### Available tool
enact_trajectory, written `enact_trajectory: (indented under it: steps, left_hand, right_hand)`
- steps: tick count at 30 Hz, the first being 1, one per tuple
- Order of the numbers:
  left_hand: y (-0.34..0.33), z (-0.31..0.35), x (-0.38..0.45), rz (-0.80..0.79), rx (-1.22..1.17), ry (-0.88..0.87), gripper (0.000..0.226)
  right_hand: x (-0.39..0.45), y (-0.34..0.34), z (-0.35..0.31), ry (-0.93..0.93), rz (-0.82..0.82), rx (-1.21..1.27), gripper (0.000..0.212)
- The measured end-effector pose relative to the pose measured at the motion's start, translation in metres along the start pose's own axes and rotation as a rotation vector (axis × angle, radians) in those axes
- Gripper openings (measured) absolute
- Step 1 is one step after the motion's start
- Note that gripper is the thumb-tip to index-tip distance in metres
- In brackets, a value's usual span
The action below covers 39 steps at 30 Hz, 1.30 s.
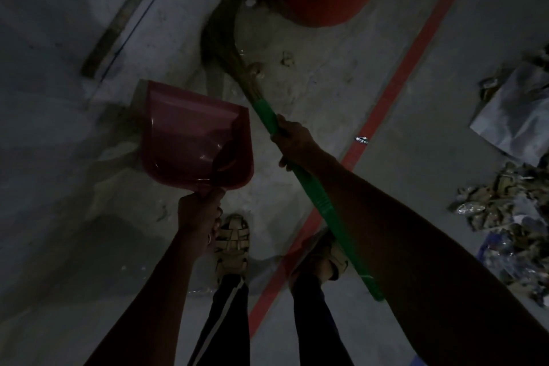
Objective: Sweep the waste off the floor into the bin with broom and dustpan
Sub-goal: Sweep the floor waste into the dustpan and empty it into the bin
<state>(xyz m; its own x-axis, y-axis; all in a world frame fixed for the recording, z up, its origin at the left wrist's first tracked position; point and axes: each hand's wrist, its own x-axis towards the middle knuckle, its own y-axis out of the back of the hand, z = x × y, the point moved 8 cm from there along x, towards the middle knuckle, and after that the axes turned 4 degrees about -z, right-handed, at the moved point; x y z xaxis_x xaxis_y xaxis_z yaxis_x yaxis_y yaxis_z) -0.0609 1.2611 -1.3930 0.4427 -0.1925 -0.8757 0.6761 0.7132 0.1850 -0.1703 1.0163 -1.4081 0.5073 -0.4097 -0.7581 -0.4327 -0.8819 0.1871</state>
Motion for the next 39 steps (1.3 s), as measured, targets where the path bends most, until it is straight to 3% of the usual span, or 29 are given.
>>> enact_trajectory:
  steps: [3, 6, 12, 16, 20, 25, 31, 34, 39]
  left_hand:
    - [-0.001, -0.001, -0.001, -0.005, 0.000, -0.004, 0.040]
    - [-0.002, -0.002, -0.004, -0.009, -0.009, 0.001, 0.040]
    - [-0.004, 0.004, -0.023, -0.024, 0.033, 0.020, 0.038]
    - [-0.005, 0.007, -0.029, -0.051, 0.100, 0.012, 0.034]
    - [-0.006, 0.020, -0.033, -0.084, 0.145, -0.040, 0.034]
    - [-0.008, 0.035, -0.033, -0.100, 0.155, -0.083, 0.035]
    - [-0.009, 0.044, -0.021, -0.078, 0.151, -0.105, 0.033]
    - [-0.004, 0.043, -0.015, -0.065, 0.156, -0.098, 0.035]
    - [0.003, 0.031, -0.010, -0.066, 0.136, -0.062, 0.035]
  right_hand:
    - [0.001, 0.007, 0.021, -0.132, 0.041, 0.088, 0.055]
    - [-0.022, 0.015, 0.053, -0.173, 0.111, 0.024, 0.047]
    - [-0.113, 0.027, 0.127, -0.164, 0.246, -0.179, 0.058]
    - [-0.168, 0.024, 0.175, -0.302, 0.243, -0.290, 0.067]
    - [-0.222, 0.019, 0.184, -0.177, 0.427, -0.397, 0.066]
    - [-0.232, 0.004, 0.161, 0.167, 0.513, -0.449, 0.076]
    - [-0.134, 0.025, 0.072, 0.337, 0.434, -0.372, 0.065]
    - [-0.081, 0.045, 0.012, 0.269, 0.400, -0.282, 0.061]
    - [0.006, 0.080, -0.051, -0.019, 0.268, 0.159, 0.045]
